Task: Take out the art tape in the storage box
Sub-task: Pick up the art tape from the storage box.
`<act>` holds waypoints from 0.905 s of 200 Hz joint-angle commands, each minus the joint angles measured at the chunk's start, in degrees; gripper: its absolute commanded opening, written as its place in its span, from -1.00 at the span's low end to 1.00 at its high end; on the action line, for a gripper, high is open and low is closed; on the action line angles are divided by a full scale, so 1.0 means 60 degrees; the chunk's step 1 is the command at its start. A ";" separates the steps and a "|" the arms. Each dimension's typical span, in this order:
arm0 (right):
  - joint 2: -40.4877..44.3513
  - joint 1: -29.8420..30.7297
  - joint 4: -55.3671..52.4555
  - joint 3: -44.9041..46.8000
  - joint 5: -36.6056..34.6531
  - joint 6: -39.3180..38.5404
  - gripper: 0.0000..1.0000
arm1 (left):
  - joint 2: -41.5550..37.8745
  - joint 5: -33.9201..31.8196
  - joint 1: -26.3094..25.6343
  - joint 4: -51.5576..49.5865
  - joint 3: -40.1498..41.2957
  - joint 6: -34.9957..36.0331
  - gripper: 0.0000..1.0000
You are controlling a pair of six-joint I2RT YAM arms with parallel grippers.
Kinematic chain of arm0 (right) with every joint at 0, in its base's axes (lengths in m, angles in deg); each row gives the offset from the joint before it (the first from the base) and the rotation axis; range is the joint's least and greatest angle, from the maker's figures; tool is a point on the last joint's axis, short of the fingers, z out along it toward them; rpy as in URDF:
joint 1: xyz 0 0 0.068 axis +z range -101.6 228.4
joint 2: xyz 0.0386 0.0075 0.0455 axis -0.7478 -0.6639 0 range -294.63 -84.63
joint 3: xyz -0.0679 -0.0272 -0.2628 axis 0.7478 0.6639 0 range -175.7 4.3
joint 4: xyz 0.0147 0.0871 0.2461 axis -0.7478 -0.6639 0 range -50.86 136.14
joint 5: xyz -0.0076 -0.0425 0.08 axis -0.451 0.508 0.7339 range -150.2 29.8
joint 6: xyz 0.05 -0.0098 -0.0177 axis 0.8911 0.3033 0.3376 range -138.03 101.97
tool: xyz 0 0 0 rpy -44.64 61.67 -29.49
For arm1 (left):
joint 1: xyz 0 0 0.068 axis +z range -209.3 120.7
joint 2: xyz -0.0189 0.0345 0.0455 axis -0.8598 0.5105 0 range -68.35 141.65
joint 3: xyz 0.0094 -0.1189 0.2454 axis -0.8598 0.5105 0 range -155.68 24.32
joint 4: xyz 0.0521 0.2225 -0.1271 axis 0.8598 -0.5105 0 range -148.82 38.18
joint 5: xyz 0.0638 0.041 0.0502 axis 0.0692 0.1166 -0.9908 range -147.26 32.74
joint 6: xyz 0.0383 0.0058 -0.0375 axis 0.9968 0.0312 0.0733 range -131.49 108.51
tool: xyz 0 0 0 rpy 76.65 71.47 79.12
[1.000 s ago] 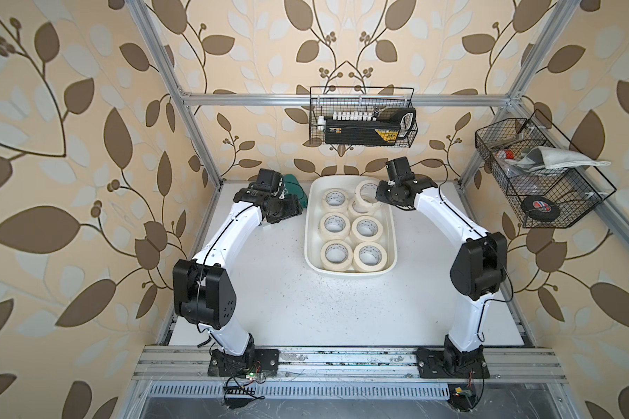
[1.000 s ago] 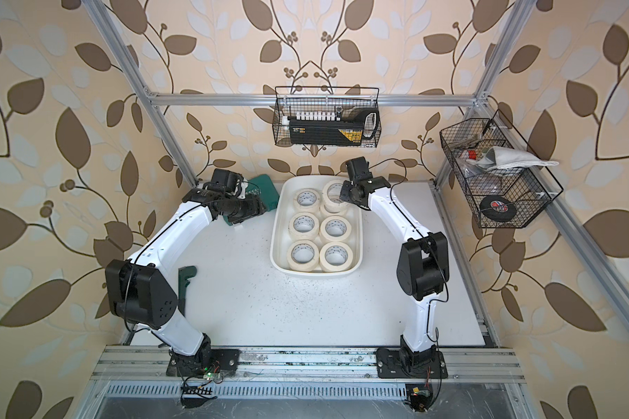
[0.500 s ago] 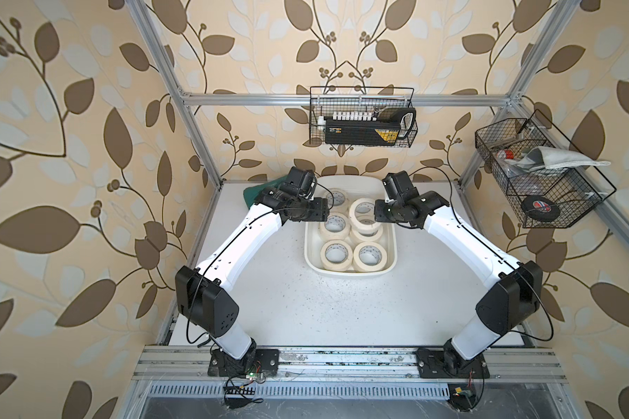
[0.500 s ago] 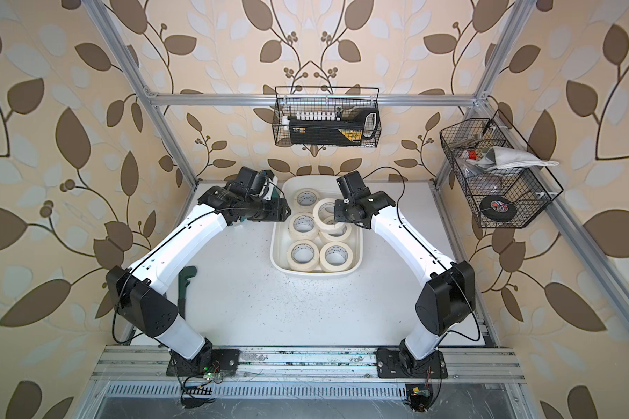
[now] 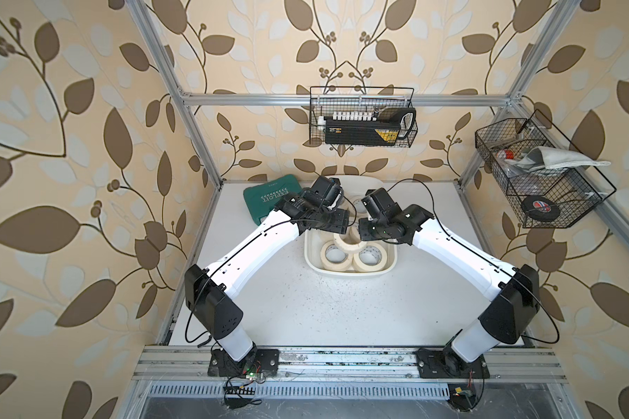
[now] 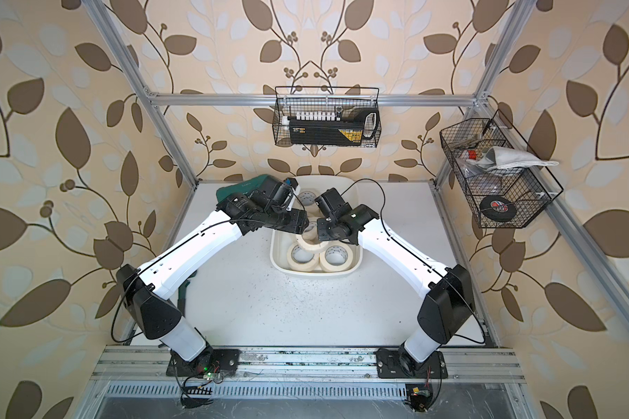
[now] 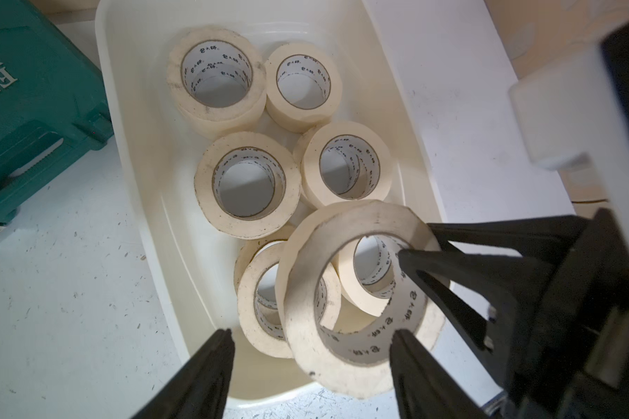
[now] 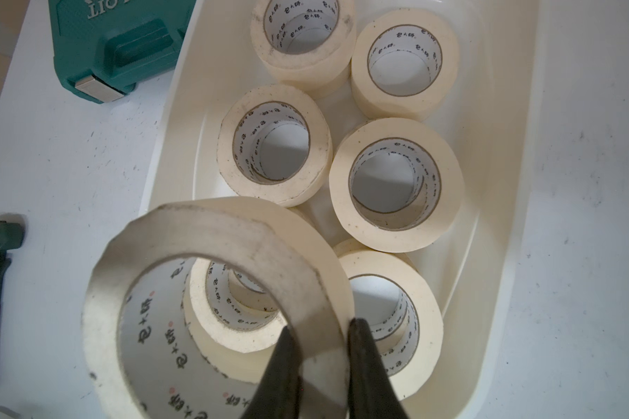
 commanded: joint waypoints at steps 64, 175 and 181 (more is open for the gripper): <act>0.0332 0.0433 0.0199 0.0043 -0.0205 0.0355 -1.00 | 0.0611 -0.1119 -0.0141 -0.0579 -0.0282 0.0305 0.34; 0.0352 0.0551 0.0316 0.0033 -0.0024 0.0489 -0.78 | 0.1003 -0.0990 -0.0142 -0.0647 -0.0309 0.0213 -0.60; 0.0366 0.0548 0.0315 0.0025 -0.0004 0.0490 -0.71 | 0.0980 -0.1004 -0.0141 -0.0639 -0.0306 0.0219 -0.68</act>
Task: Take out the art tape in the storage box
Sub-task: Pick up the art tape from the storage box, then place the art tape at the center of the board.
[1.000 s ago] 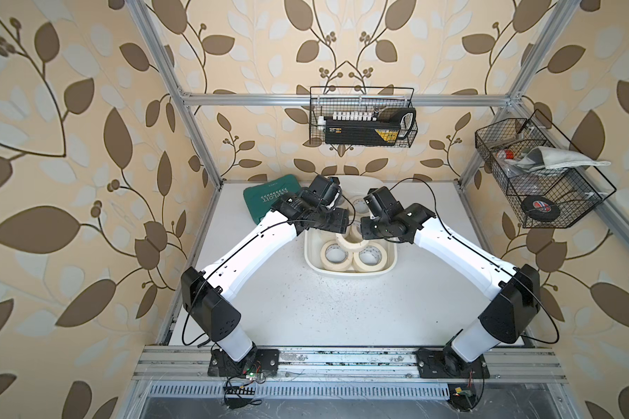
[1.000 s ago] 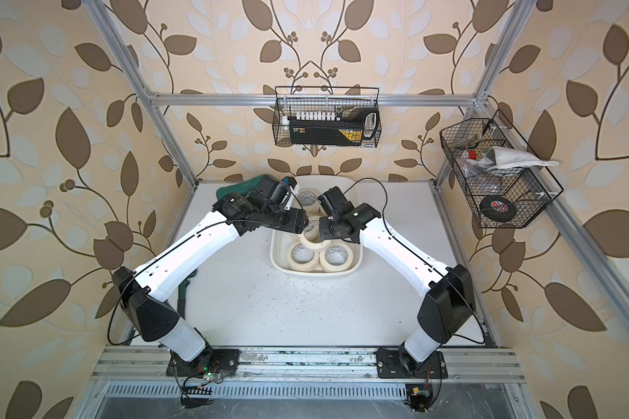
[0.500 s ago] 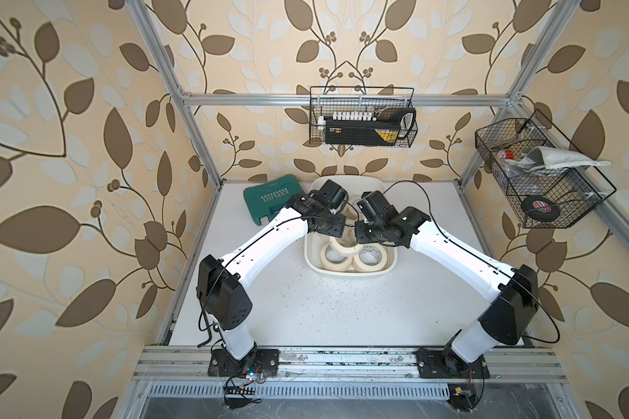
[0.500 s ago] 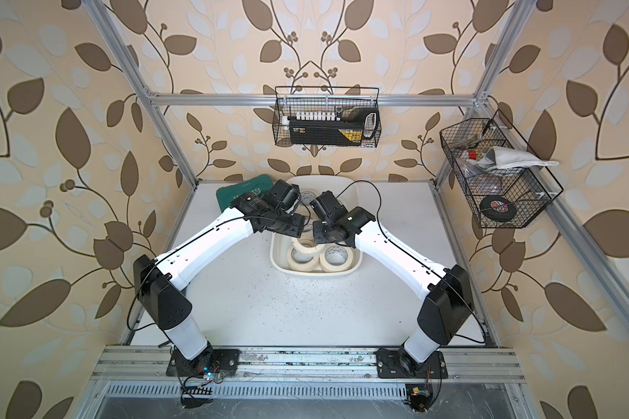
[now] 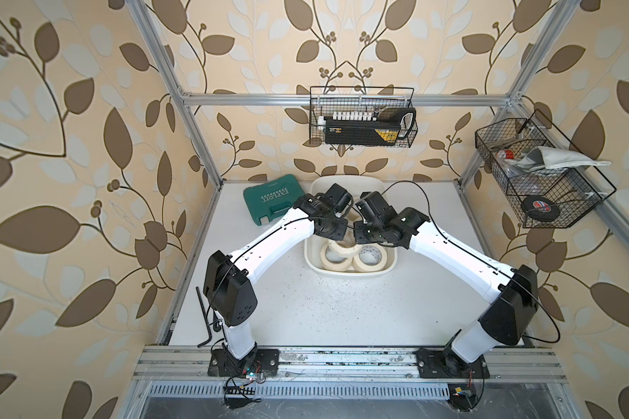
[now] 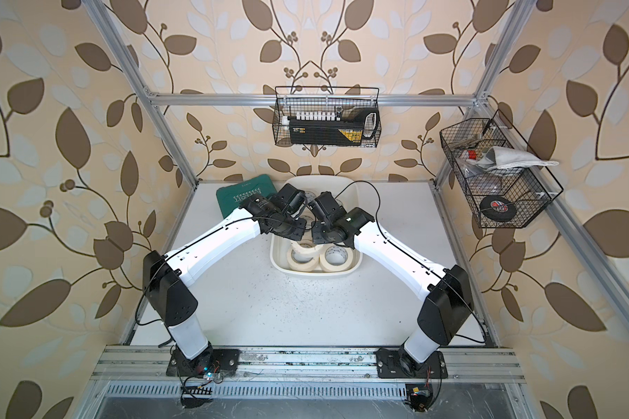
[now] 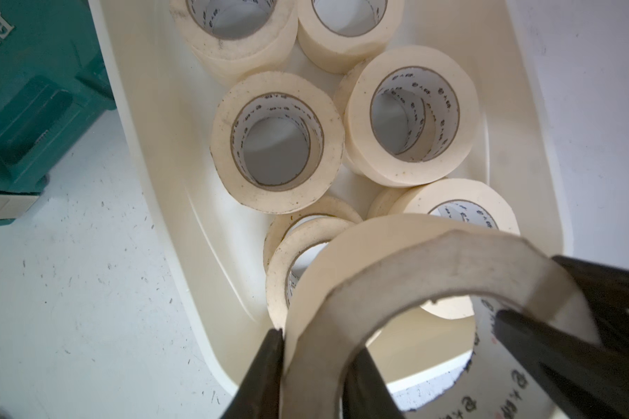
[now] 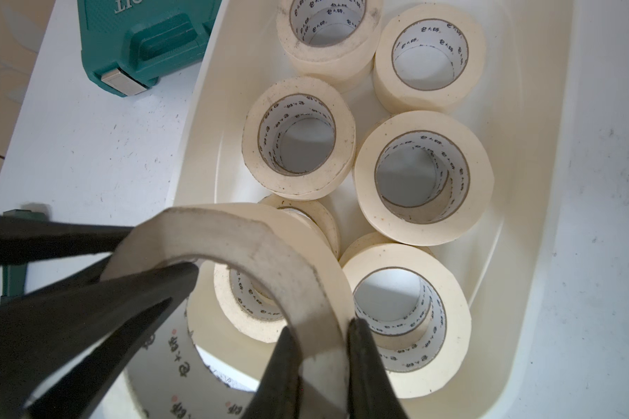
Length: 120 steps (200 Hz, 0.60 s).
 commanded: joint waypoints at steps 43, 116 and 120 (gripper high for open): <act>0.0835 0.0071 0.0362 0.0038 0.0169 0.0188 0.00 | -0.0342 0.0016 0.0048 0.0136 -0.0356 -0.0176 -0.80; 0.2146 0.0074 0.0576 0.0002 0.0256 0.0075 0.27 | -0.0354 -0.0037 0.1285 -0.0870 -0.1558 -0.0245 -1.00; 0.2201 0.0066 0.0580 0.0009 0.0252 0.0067 0.27 | -0.0352 -0.0119 0.1437 -0.0936 -0.1614 -0.0285 -1.00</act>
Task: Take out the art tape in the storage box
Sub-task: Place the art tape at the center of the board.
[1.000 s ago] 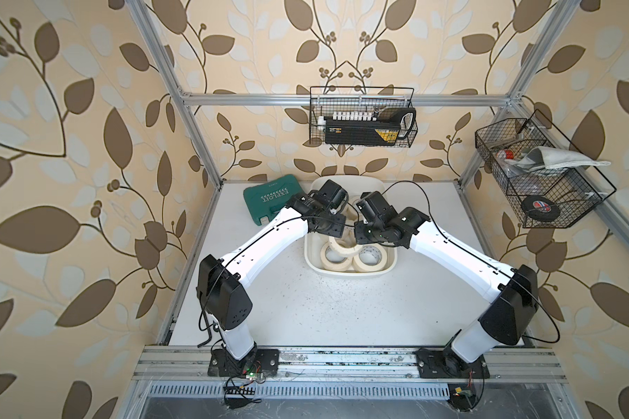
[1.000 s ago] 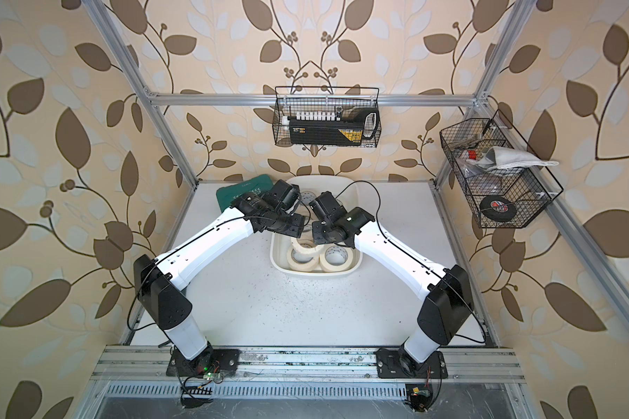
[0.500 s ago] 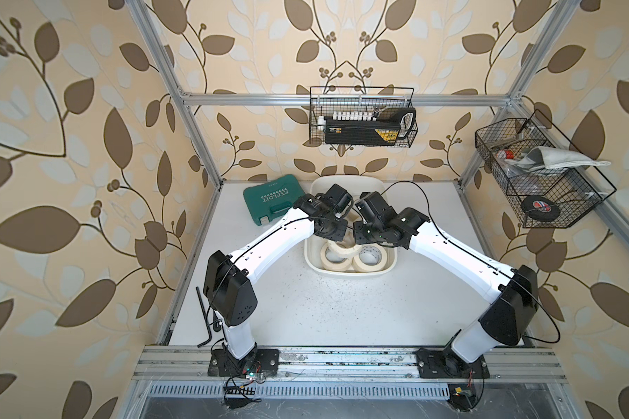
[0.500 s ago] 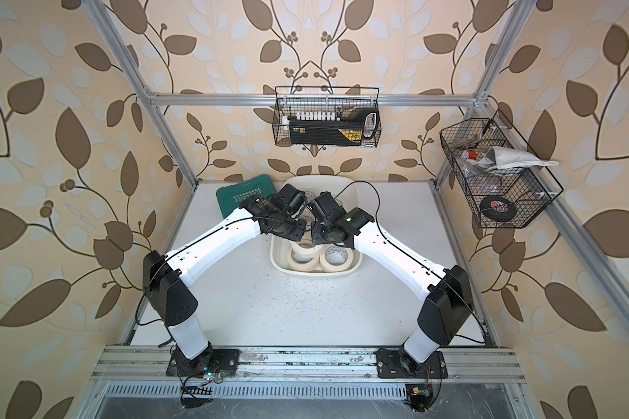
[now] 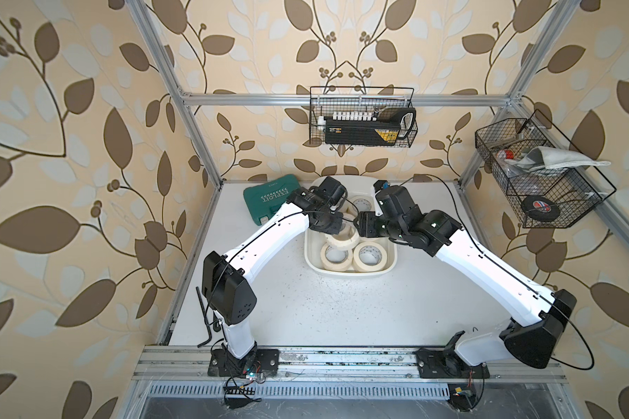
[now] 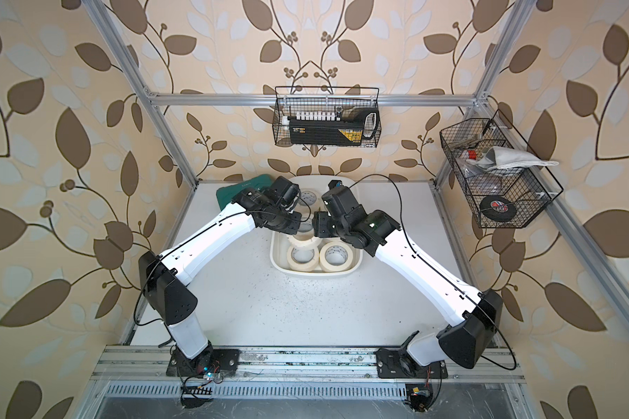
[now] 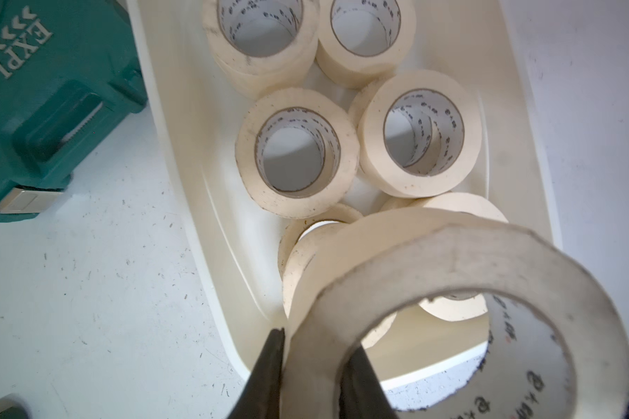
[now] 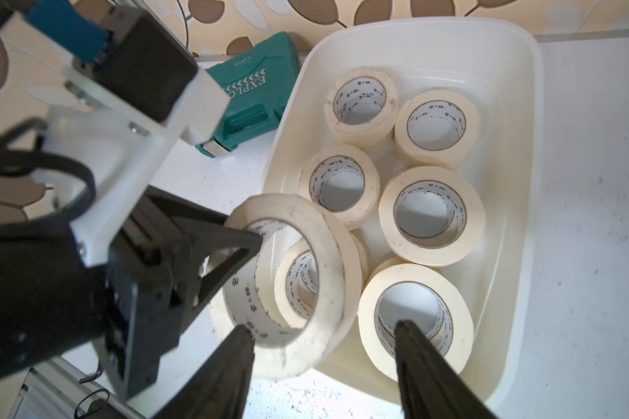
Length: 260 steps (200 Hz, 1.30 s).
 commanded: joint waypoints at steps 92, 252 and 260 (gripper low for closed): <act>0.1063 0.0052 0.0109 0.0444 -0.0472 -0.0240 0.27 | -0.0673 0.0081 0.4339 0.1271 0.1869 -0.2183 -1.00; 0.0727 -0.0489 -0.0764 0.0308 -0.0350 -0.0298 0.26 | 0.1993 0.0447 0.4794 0.3310 0.2899 -0.2702 -0.97; 0.0684 -0.0554 -0.0772 0.0330 -0.0265 -0.0270 0.26 | 0.2080 0.0471 0.4781 0.3348 0.2860 -0.2704 -0.92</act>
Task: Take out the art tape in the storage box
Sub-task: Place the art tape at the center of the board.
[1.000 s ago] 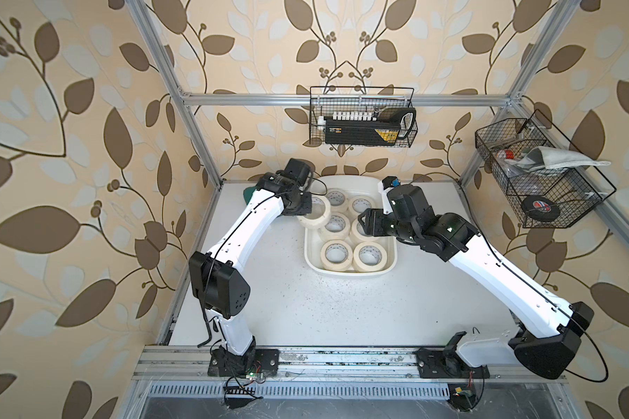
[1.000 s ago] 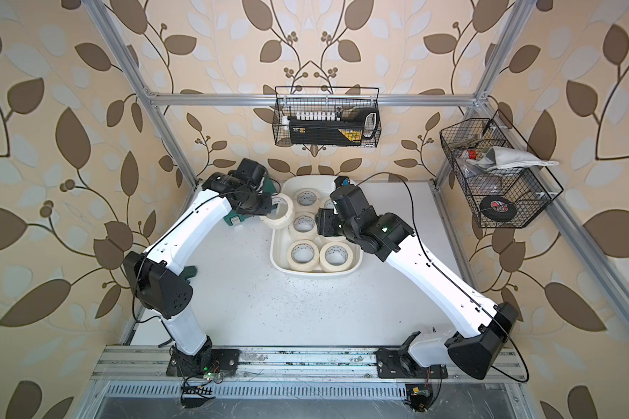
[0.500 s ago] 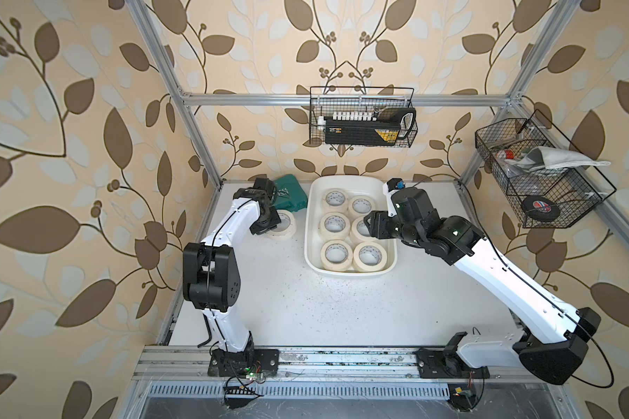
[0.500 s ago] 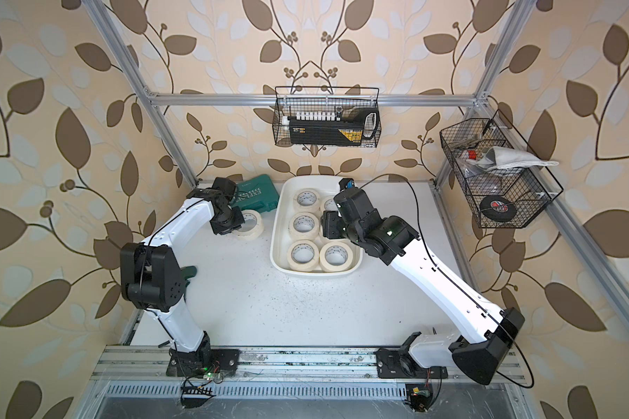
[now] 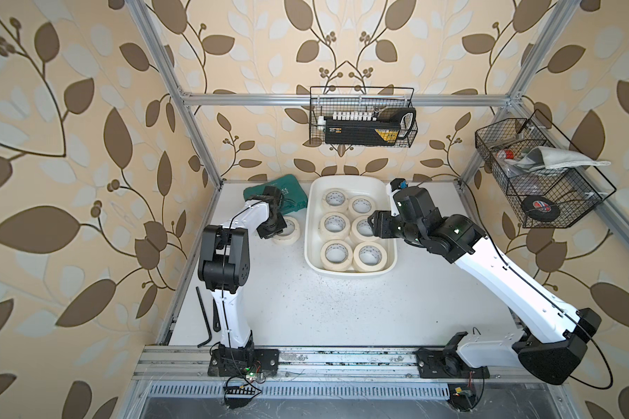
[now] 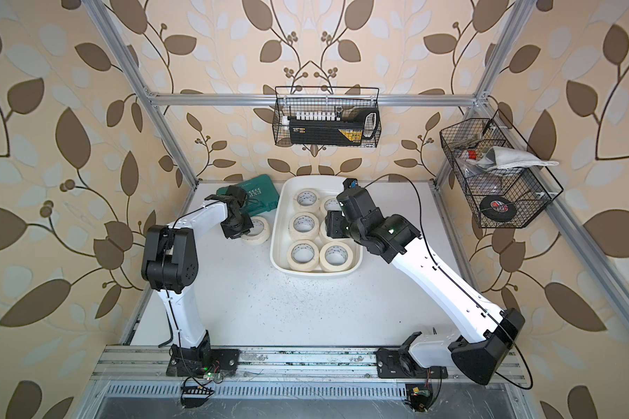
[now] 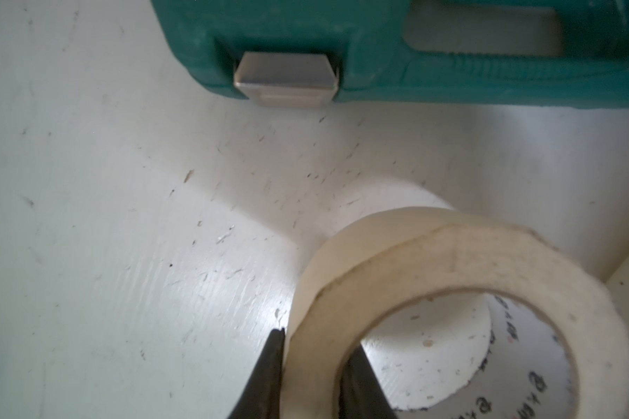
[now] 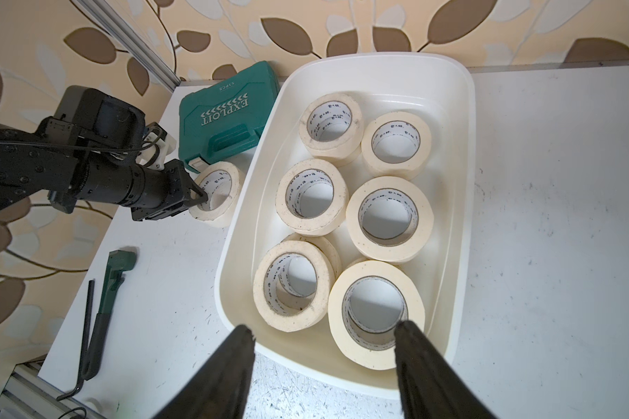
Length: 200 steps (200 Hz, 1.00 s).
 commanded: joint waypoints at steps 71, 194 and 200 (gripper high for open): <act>-0.0302 -0.0328 -0.0259 0.0120 0.0532 0.0026 0.26 | 0.0500 0.0462 -0.0164 0.0687 -0.0339 0.0034 -0.67; -0.0271 -0.0419 -0.0097 0.0377 0.0723 0.0129 0.26 | 0.0570 0.0571 -0.0340 0.0681 -0.0459 0.0132 -0.23; -0.0285 -0.0433 -0.0090 0.0374 0.0736 0.0140 0.27 | 0.0531 0.0583 -0.0340 0.0647 -0.0472 0.0145 -0.21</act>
